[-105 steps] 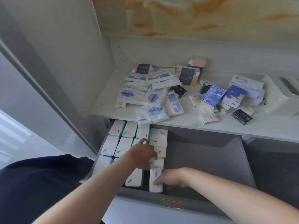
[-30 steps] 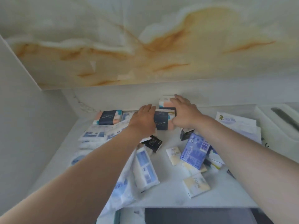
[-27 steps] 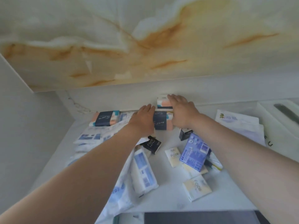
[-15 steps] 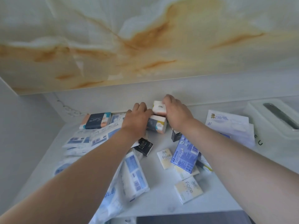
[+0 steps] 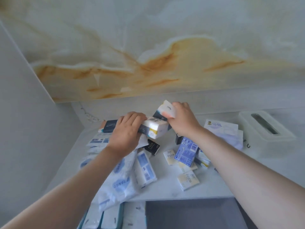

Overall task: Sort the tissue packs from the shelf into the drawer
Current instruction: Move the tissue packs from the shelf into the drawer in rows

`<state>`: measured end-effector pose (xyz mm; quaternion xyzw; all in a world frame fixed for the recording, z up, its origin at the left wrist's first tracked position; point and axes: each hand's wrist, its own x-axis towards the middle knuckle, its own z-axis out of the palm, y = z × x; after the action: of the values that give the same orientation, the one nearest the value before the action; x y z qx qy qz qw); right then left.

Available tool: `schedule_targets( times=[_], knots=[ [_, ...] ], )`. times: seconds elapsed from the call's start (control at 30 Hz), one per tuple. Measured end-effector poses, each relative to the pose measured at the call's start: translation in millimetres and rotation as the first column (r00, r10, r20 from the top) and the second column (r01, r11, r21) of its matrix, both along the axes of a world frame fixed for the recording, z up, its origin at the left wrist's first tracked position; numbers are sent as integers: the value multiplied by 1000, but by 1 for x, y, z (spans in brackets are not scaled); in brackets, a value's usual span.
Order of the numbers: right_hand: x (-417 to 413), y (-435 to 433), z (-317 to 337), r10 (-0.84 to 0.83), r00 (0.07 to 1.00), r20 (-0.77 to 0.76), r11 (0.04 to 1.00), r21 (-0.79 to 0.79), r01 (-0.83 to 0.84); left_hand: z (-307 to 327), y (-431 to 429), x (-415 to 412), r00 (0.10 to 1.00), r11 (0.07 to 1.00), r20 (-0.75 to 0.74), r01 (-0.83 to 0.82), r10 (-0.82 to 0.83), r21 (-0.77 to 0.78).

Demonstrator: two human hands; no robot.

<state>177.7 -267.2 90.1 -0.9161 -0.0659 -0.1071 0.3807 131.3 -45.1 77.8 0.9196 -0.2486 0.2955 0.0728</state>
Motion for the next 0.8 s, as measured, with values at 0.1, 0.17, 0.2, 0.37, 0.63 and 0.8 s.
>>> schedule_targets(
  times=[0.1,0.17,0.2,0.37,0.63,0.8],
  knots=[
    [-36,12,14,43,997,-61,993,111,-36,0,27,-40,1000,997,-30,3,-6,-78],
    [-64,23,20,81,990,-115,983,171,-60,-1,40,-71,999,991,-39,-5,-1,-131],
    [-78,28,21,94,986,-136,982,175,-70,-2,45,-88,999,987,-46,-17,10,-160],
    [-142,50,9,172,948,-267,985,68,-160,-35,71,-177,977,960,-214,-65,6,-271],
    [-215,50,-31,264,784,-562,869,-215,-447,-62,67,-240,618,960,-785,-191,-44,-204],
    [-237,39,-45,84,630,-772,769,-352,-534,-83,63,-249,448,978,-891,-141,-76,-154]
  ],
)
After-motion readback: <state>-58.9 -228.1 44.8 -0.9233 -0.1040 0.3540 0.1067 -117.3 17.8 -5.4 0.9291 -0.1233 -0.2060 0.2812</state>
